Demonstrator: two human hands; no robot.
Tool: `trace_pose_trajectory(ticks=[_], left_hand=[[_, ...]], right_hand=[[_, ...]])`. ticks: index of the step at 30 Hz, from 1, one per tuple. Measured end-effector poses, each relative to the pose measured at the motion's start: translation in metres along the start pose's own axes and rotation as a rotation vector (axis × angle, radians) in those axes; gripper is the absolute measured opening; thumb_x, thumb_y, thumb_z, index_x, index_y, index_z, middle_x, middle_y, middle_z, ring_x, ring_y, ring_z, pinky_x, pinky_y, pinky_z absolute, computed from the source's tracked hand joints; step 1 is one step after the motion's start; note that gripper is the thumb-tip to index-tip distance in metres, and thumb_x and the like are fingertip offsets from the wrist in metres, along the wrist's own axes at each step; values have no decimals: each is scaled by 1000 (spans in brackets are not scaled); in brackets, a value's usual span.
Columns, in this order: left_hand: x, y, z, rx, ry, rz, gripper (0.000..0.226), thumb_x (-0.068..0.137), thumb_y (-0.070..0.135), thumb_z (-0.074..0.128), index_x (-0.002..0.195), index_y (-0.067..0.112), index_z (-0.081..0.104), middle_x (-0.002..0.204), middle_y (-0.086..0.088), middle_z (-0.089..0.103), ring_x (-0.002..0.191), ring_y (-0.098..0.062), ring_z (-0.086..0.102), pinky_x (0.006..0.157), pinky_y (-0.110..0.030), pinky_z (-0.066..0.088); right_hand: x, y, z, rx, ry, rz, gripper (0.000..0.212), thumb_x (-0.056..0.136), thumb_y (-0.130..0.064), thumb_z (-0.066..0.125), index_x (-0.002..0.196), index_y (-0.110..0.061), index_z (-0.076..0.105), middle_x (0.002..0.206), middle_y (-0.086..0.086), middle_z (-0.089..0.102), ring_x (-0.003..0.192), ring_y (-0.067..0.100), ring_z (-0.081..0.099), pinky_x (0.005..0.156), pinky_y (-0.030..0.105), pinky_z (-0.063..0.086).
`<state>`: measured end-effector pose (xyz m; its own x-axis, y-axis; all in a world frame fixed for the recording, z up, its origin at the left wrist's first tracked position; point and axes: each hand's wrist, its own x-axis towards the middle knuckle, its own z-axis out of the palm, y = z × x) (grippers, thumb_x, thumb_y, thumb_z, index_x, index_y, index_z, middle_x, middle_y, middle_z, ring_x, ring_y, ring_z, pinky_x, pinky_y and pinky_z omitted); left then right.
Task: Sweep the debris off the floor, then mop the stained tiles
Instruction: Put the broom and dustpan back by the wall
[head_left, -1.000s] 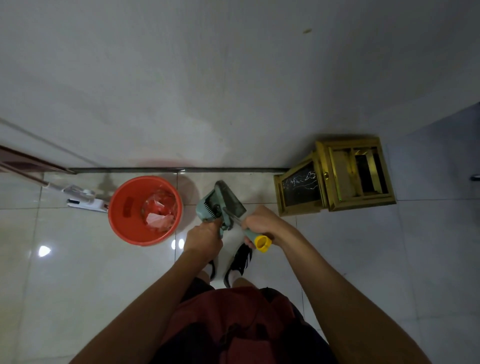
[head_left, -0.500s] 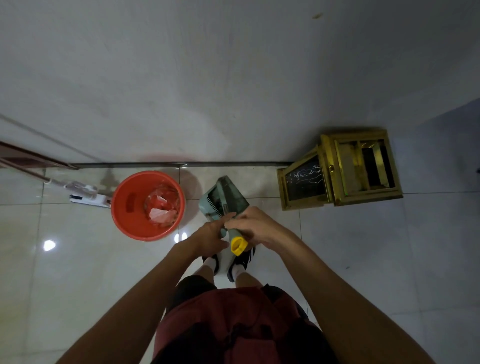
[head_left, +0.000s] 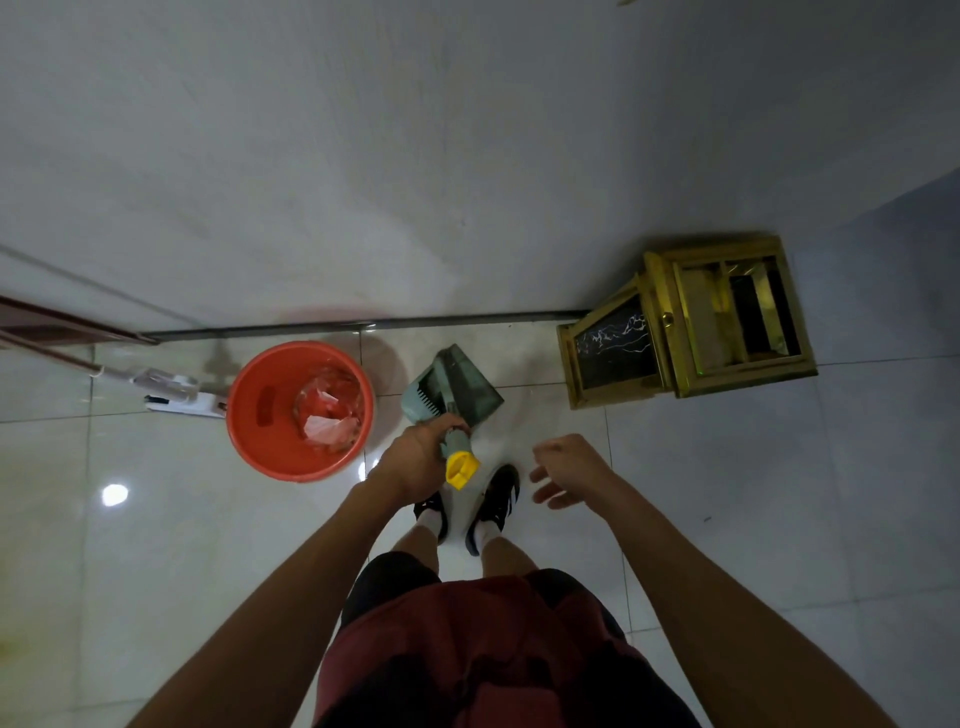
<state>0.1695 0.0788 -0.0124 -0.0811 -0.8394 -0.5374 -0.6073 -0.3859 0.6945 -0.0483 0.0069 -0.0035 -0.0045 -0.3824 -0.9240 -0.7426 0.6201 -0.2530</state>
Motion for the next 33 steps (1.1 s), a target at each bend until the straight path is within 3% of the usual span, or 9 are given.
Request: trace_pose_trajectory(ticks=[5,12,16,21,26,30,33], left_hand=[[2,1,1,65,20,-14,45,86,6,65,130,12,57,113,-18,65,94,-37,65,80,-46,55],[2,-3,13,34,86,-98,44,85,4,62,127,18,54,105,-13,65,84,-35,66,71,-48,58],[6,-3,21,-76,206,-170,27,90,-1,53,115,8,58,95,-15,68,76,-33,66,63,-40,57],[11,7,30,-192,347,-313,15,91,5,56,103,3,64,91,-13,69,75,-30,65,62,-43,57],[18,15,40,-202,449,-297,15,91,3,55,103,3,64,89,-12,69,73,-30,65,58,-37,54],[32,25,45,-107,493,-250,17,95,5,54,109,4,64,84,-2,60,72,-25,61,56,-28,46],[46,32,41,-117,496,-293,16,95,10,56,105,2,66,86,-11,68,79,-31,67,62,-26,44]], right_hand=[[19,11,-2,-82,109,-22,19,99,-11,55,109,-2,68,100,18,72,83,30,74,72,37,63],[32,4,0,-139,177,-91,23,97,-14,52,96,-2,71,97,17,71,89,32,71,82,41,58],[34,8,-3,-156,169,-94,23,97,-15,51,92,-1,68,97,18,70,91,33,70,84,39,58],[31,13,-14,-179,161,-101,25,95,-15,50,95,2,69,98,17,69,93,33,69,85,40,57],[30,18,-27,-222,158,-147,24,97,-14,49,89,-3,68,92,13,68,87,28,64,72,27,44],[37,18,-37,-261,184,-190,30,96,-12,49,67,-11,58,74,5,58,78,25,58,63,26,39],[43,18,-42,-324,197,-216,32,96,-12,48,65,-14,55,70,2,54,79,25,57,64,26,38]])
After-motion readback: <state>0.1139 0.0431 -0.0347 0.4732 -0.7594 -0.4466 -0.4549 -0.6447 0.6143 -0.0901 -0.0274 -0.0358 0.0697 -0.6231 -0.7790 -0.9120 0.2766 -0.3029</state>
